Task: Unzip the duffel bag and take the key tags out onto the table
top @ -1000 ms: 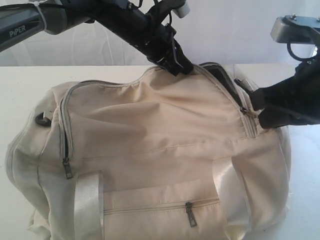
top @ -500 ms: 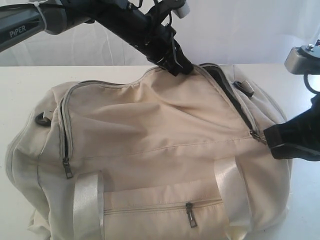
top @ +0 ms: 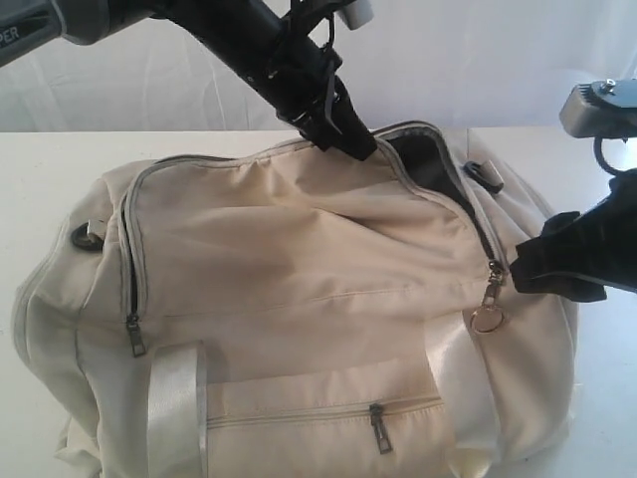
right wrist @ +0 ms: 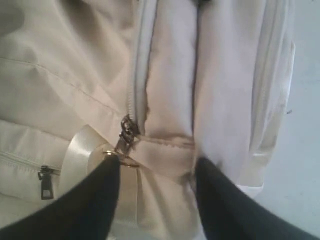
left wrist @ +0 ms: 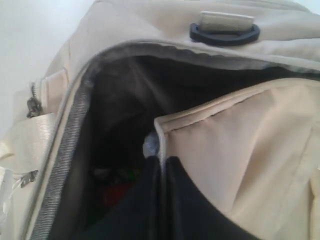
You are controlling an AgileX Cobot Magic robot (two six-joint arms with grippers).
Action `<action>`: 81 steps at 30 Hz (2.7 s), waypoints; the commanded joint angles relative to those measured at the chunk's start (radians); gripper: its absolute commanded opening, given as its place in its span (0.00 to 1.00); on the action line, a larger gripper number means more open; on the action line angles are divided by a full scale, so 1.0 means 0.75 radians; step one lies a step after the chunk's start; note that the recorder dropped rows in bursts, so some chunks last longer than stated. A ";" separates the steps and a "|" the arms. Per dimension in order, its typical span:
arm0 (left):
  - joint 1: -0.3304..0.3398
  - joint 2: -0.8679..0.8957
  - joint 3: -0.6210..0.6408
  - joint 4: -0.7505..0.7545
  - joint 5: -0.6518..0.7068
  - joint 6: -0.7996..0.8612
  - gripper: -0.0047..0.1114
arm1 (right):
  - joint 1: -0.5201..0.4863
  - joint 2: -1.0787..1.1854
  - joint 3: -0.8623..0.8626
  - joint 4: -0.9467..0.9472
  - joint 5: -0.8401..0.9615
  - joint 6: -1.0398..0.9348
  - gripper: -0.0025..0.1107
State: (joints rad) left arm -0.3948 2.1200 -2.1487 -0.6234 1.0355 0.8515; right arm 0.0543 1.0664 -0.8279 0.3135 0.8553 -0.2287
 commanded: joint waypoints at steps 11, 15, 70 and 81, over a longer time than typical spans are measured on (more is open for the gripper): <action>-0.013 -0.071 0.070 -0.065 0.247 -0.055 0.04 | -0.007 -0.123 -0.066 -0.057 -0.070 -0.016 0.58; -0.052 -0.122 0.144 -0.061 0.247 -0.060 0.04 | -0.007 -0.129 -0.063 -0.086 -0.077 -0.016 0.58; -0.684 -0.938 1.311 0.636 -0.486 -0.696 0.60 | -0.007 -0.131 -0.028 -0.085 -0.019 0.069 0.58; -0.684 -0.929 1.395 1.326 -0.041 -1.397 0.59 | -0.007 -0.131 -0.028 0.036 -0.156 0.021 0.58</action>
State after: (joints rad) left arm -0.9038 1.4275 -1.1454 0.3612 0.9085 -0.1290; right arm 0.0519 0.9774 -0.8522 0.3334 0.7669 -0.2007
